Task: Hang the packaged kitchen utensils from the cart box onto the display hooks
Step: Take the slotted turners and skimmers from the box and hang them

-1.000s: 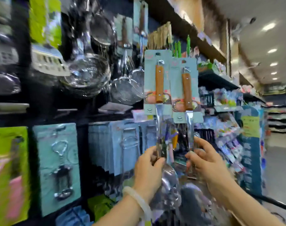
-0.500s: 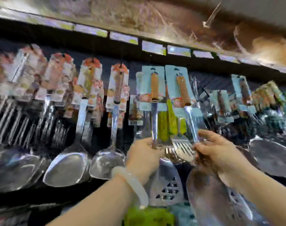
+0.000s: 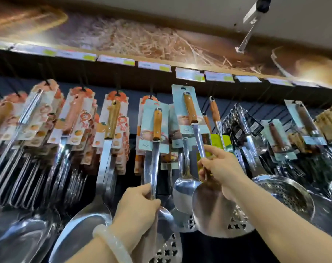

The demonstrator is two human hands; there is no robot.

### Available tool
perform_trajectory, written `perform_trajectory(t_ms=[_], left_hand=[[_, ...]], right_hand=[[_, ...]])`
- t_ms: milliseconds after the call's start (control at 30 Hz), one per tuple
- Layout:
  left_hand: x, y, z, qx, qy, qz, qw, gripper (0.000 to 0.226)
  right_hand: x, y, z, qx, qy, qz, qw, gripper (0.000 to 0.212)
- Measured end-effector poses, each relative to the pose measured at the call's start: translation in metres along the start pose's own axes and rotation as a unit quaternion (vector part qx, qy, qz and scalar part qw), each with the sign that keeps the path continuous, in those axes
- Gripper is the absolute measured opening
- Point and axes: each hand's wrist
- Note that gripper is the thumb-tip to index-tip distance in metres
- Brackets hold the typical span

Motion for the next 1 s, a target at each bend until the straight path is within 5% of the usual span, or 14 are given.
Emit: perform_trajectory(t_ms=[467, 567, 667, 833, 1000], left_hand=[[0.008, 0.016, 0.02, -0.033, 0.027, 0.019, 0.999, 0.006], [0.007, 0.013, 0.019, -0.03, 0.038, 0.012, 0.999, 0.007], [0.007, 0.013, 0.017, -0.04, 0.05, 0.007, 0.998, 0.025], [0.013, 0.017, 0.017, -0.057, 0.076, 0.034, 0.995, 0.011], [0.014, 0.016, 0.014, -0.053, 0.078, 0.018, 0.995, 0.014]], right_hand=[[0.004, 0.027, -0.01, 0.018, -0.032, -0.02, 0.999, 0.034], [-0.001, 0.026, -0.006, 0.016, -0.035, 0.0, 0.999, 0.016], [-0.01, 0.032, -0.001, 0.007, -0.051, 0.013, 0.999, 0.03], [-0.03, 0.047, 0.006, 0.012, -0.086, 0.009, 0.996, 0.05], [-0.051, 0.062, 0.019, 0.025, -0.06, 0.036, 0.997, 0.035]])
Point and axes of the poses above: each hand's wrist, its own y-axis towards the middle knuckle, its own z-axis out of the palm, x = y × z, and after that the axes turned 1 degree about -x, right-handed
